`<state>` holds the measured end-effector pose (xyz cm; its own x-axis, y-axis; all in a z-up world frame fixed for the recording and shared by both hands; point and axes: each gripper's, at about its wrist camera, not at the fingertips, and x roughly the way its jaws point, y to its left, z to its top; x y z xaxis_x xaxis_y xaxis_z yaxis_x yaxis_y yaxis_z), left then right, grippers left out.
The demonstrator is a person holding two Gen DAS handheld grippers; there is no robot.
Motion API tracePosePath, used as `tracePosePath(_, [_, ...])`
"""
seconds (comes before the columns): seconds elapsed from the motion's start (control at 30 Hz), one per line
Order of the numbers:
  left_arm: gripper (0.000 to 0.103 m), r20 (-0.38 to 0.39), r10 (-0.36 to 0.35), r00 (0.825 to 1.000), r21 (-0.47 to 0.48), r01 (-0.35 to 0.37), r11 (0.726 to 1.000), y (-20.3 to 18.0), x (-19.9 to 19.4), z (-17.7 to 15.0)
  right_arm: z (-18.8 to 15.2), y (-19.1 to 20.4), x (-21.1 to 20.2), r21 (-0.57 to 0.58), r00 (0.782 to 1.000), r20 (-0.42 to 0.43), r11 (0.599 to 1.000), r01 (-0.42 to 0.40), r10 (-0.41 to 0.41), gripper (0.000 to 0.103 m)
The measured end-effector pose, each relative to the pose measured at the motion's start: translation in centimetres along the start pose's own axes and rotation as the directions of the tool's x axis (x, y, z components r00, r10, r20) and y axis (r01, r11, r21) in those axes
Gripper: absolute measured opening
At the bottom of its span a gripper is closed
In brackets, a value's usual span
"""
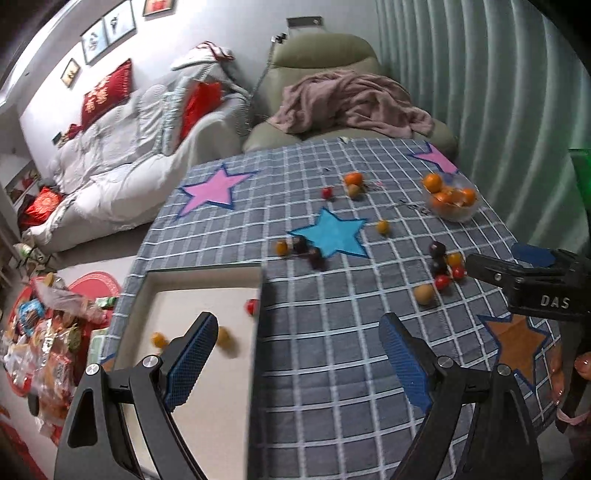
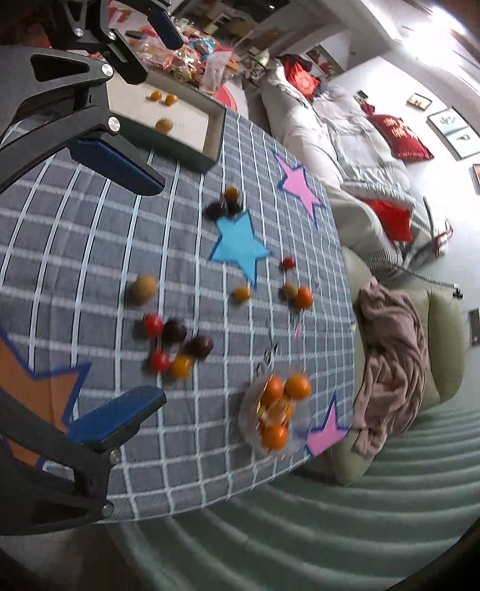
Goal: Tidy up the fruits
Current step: 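Move both open tools back over the fruits on the tablecloth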
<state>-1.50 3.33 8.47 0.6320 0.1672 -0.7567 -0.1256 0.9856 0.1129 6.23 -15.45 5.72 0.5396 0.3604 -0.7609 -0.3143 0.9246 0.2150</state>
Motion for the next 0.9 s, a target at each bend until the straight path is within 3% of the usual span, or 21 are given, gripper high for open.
tracePosePath(0.17, [0.09, -0.043, -0.039, 0.998, 0.019, 0.04, 0.999, -2.7, 2.8, 0.0, -1.7, -3.4, 0.4, 0.03, 0.999, -0.02, 0.998, 0.049, -0.049, 0.103])
tracePosePath(0.47, [0.09, -0.098, -0.085, 0.992, 0.13, 0.097, 0.987, -8.4, 8.2, -0.4, -4.0, -5.5, 1.9, -0.056, 0.989, -0.029, 0.988, 0.145, -0.147, 0.103])
tracePosePath(0.67, [0.09, -0.088, -0.107, 0.99, 0.213, 0.124, 0.969, -11.8, 11.0, -0.4, -4.3, -7.5, 2.7, 0.002, 0.991, -0.048, 0.992, 0.128, -0.128, 0.103])
tracePosePath(0.9, [0.087, -0.06, -0.068, 0.996, 0.224, 0.08, 0.971, -12.7, 12.9, 0.3, -3.6, -7.0, 4.9, -0.022, 0.994, -0.052, 0.995, 0.096, -0.097, 0.102])
